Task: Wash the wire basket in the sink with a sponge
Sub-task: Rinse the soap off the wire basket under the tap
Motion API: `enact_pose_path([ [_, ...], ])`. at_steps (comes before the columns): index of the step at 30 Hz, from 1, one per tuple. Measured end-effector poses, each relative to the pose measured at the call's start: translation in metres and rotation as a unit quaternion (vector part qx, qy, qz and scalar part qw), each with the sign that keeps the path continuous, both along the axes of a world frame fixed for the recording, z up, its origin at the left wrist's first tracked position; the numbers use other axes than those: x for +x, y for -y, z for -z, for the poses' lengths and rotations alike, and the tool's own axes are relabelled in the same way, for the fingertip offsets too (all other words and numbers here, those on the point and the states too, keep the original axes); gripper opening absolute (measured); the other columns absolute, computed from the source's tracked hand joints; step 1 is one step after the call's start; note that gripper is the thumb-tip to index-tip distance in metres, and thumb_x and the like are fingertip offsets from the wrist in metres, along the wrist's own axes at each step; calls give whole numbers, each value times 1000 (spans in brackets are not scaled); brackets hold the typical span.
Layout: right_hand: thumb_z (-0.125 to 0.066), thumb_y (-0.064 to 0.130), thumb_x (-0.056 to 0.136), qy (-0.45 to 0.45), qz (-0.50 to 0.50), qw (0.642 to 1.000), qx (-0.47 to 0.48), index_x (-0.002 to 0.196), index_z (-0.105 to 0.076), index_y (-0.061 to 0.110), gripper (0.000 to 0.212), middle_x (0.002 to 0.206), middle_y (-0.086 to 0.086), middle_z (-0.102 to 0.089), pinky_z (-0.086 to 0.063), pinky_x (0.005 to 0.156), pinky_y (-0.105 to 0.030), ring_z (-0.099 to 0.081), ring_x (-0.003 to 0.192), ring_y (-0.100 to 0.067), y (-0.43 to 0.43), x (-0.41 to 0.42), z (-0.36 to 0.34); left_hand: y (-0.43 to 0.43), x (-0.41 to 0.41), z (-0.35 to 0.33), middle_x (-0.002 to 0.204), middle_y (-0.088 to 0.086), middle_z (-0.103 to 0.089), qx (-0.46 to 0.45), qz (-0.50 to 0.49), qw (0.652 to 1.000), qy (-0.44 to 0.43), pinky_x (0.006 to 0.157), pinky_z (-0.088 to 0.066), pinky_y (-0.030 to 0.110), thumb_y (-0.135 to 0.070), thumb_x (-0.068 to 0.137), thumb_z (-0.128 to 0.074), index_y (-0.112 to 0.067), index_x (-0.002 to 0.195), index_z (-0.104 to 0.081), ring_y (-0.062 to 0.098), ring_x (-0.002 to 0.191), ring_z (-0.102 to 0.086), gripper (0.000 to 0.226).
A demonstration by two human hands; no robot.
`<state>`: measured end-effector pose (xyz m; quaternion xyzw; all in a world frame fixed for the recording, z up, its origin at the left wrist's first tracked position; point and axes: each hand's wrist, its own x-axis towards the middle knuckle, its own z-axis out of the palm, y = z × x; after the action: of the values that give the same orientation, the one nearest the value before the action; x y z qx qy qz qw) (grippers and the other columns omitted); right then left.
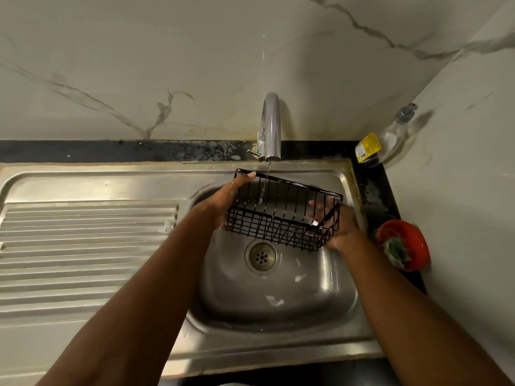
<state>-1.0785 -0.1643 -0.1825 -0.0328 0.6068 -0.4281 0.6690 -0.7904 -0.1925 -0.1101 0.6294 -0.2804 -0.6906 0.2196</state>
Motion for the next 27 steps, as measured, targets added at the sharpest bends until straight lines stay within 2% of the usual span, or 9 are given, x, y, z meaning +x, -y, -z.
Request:
enact_pose_path([
  [2,-45,45,100,-2,-7,1000,-19,62,-78,27,54,97,1,-77,-32,114,-58,-58,123,-28,3,4,3,-1,6,4,139,13,-60,2,-6,1000,-3,110,-39,64,-94,49,-75,-22,138,-59,37,125,-53,116],
  [5,-46,42,100,8,0,998,-55,68,-73,25,46,82,5,-75,-31,115,-61,-61,120,-23,5,11,4,-4,16,5,139,12,-60,-16,-10,1000,2,108,-41,64,-96,45,-74,-24,140,-58,37,125,-54,120],
  [8,-49,45,100,18,19,995,-96,72,-60,28,34,77,3,-69,-34,114,-60,-63,116,-23,5,24,1,-9,28,-1,133,15,-64,-51,-2,999,2,104,-48,61,-94,59,-70,-26,134,-63,37,119,-60,101],
  [11,-50,50,102,-34,-27,989,-143,61,-62,26,48,76,-2,-70,-45,105,-50,-68,104,-27,3,36,-12,-21,40,1,129,18,-67,-65,-15,997,-40,99,-54,59,-83,78,-63,-27,130,-67,39,118,-64,77],
  [13,-56,59,95,-89,-56,981,-161,69,-65,28,42,84,-7,-76,-41,110,-55,-70,103,-26,6,38,-17,-28,46,5,128,19,-67,-57,-32,996,-58,99,-53,59,-78,85,-60,-26,128,-70,40,119,-63,68],
  [17,-50,45,102,-144,-90,971,-169,71,-60,29,37,62,2,-58,-37,111,-48,-68,76,-13,15,39,-21,-42,44,13,117,14,-72,-58,-91,991,-80,90,-60,52,-62,99,-55,-20,125,-66,35,111,-68,51],
  [20,-48,42,104,-157,-108,972,-139,89,-65,23,29,63,3,-63,-36,111,-48,-69,85,-17,18,40,-25,-38,41,26,122,8,-68,-156,-113,980,55,99,-56,48,-51,102,-59,-23,131,-60,28,115,-66,40],
  [24,-40,45,107,-202,-138,963,-116,95,-66,24,36,64,4,-64,-29,119,-56,-67,88,-19,19,48,-25,-29,36,46,135,5,-59,-292,42,920,257,103,-54,41,-47,105,-53,-25,132,-63,18,116,-59,36],
  [27,-50,52,99,-213,-138,961,-106,90,-71,26,34,66,3,-67,-30,118,-57,-67,94,-20,23,52,-30,-29,31,48,138,5,-55,-348,100,863,353,110,-46,55,-50,108,-39,-25,126,-62,25,126,-50,38],
])
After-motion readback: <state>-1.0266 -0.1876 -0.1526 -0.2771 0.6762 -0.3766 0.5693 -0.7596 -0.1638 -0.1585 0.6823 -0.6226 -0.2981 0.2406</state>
